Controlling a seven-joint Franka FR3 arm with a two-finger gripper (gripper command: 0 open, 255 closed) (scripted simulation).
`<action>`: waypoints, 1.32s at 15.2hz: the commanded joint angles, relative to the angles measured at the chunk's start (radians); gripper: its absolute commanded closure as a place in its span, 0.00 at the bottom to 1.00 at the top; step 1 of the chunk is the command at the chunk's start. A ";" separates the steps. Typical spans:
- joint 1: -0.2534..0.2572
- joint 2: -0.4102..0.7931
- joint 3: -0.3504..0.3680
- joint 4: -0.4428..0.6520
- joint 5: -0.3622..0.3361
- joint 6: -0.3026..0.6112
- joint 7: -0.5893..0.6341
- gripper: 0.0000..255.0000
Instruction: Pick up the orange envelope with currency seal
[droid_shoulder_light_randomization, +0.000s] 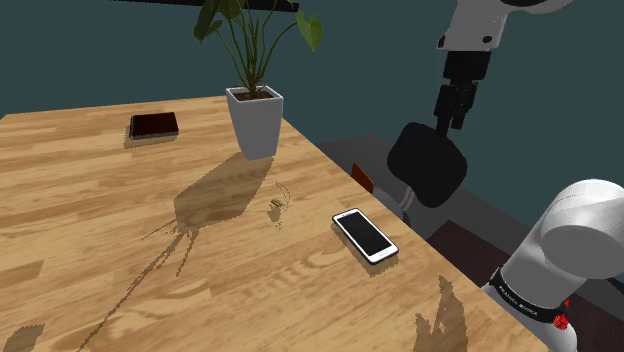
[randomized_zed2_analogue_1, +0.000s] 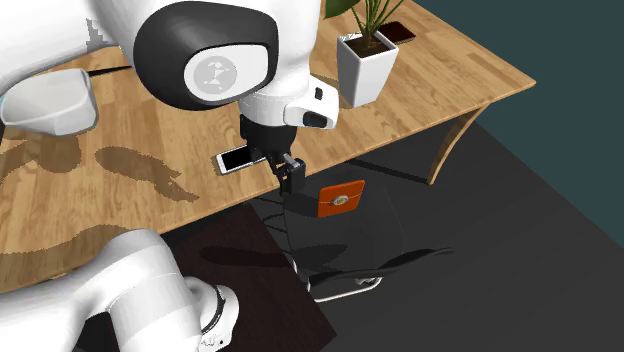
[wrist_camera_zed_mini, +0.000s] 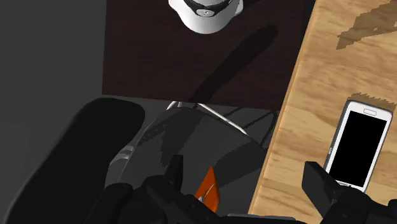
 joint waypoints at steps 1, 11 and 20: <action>0.000 0.000 0.000 0.000 0.000 0.000 0.000 0.00; -0.055 0.258 0.085 -0.059 0.004 0.369 0.183 0.00; -0.112 0.570 0.132 0.012 -0.060 0.647 0.369 0.00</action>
